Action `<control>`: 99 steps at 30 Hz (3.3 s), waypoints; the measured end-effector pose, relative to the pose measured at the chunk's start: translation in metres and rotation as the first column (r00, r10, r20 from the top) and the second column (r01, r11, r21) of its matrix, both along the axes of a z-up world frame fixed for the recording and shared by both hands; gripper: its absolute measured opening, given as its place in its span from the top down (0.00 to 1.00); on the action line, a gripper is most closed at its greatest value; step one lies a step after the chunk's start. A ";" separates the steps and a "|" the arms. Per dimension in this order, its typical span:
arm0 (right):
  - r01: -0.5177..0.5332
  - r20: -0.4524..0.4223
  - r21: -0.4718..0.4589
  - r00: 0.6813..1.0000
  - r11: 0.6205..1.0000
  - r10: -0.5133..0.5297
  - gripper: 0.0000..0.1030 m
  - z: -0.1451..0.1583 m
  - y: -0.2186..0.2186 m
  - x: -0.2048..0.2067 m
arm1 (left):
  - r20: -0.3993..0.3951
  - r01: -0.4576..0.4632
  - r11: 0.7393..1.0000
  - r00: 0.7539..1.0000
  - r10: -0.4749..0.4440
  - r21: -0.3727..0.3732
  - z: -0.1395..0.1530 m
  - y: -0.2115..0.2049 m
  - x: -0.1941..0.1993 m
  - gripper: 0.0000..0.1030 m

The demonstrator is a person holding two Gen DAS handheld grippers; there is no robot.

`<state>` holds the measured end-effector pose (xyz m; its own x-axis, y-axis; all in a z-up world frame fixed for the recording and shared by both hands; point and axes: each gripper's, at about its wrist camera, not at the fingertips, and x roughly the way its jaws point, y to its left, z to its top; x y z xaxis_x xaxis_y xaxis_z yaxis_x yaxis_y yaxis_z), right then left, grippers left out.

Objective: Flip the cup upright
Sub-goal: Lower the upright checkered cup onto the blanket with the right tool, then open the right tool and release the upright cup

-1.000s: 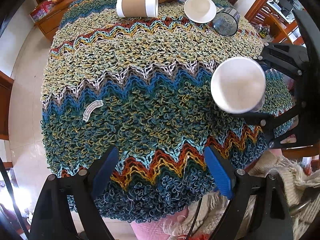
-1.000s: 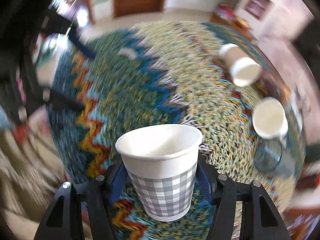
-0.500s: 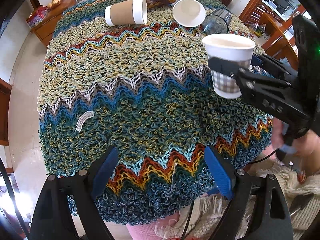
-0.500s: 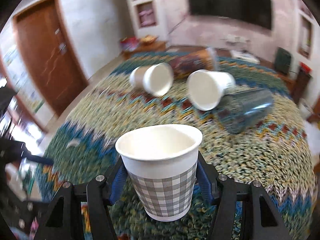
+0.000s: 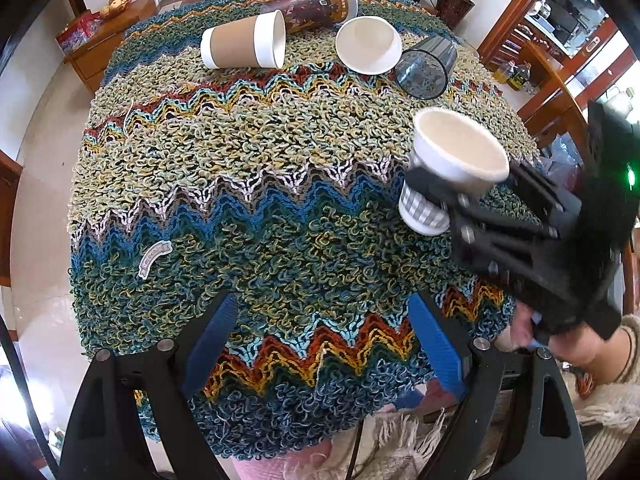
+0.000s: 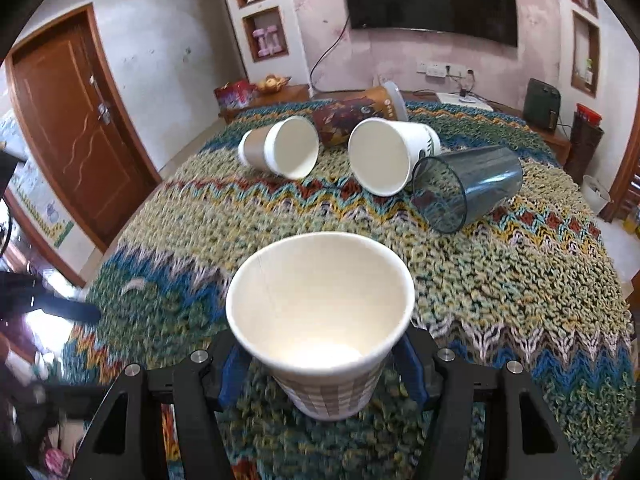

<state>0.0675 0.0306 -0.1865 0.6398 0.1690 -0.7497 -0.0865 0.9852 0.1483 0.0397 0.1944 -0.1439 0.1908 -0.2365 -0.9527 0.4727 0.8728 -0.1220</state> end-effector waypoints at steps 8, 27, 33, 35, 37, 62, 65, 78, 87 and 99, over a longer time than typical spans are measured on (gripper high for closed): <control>-0.058 -0.032 -0.085 0.998 0.995 0.055 0.37 0.001 0.009 -0.025 | 0.003 -0.001 1.000 1.000 0.001 -0.014 0.004 -0.004 -0.002 0.13; -0.003 0.010 -0.088 1.000 0.996 0.004 0.23 0.014 0.001 -0.021 | 0.015 0.000 1.000 1.000 0.000 -0.023 0.012 -0.009 -0.006 0.13; 0.001 0.006 -0.087 1.000 0.996 0.000 0.23 0.015 -0.002 -0.024 | 0.017 0.000 1.000 1.000 0.000 -0.023 0.014 -0.010 -0.007 0.13; -0.004 0.008 -0.089 1.000 0.996 0.005 0.23 0.017 -0.002 -0.027 | 0.020 0.001 1.000 1.000 0.000 -0.023 0.015 -0.012 -0.008 0.13; -0.010 0.008 -0.090 1.000 0.996 0.011 0.23 0.020 -0.001 -0.029 | 0.023 0.000 1.000 1.000 0.001 -0.023 0.017 -0.012 -0.008 0.13; 0.061 0.020 -0.061 0.998 0.996 -0.060 0.23 0.103 -0.015 -0.071 | 0.132 -0.057 0.996 0.989 0.065 -0.064 0.070 -0.020 -0.031 0.13; 0.104 0.015 -0.077 0.995 0.992 -0.103 0.23 0.116 -0.018 -0.072 | 0.176 -0.070 0.996 0.981 0.079 -0.056 0.081 -0.024 -0.036 0.13; 0.235 -0.021 -0.060 0.971 0.970 -0.236 0.23 0.155 -0.031 -0.076 | 0.314 -0.137 0.988 0.937 0.154 -0.075 0.124 -0.031 -0.046 0.13; 0.306 0.019 -0.096 0.952 0.947 -0.306 0.23 0.174 -0.033 -0.082 | 0.373 -0.172 0.983 0.909 0.186 -0.071 0.136 -0.034 -0.058 0.13; 0.338 0.055 -0.102 0.941 0.935 -0.334 0.23 0.189 -0.033 -0.086 | 0.383 -0.220 0.972 0.894 0.233 -0.078 0.139 -0.032 -0.053 0.13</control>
<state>-0.0189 -0.0026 0.0028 0.6719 -0.1417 -0.7270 0.2496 0.9674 0.0421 -0.0135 0.1620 -0.0053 0.5943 -0.1719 -0.7856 0.2783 0.9605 0.0003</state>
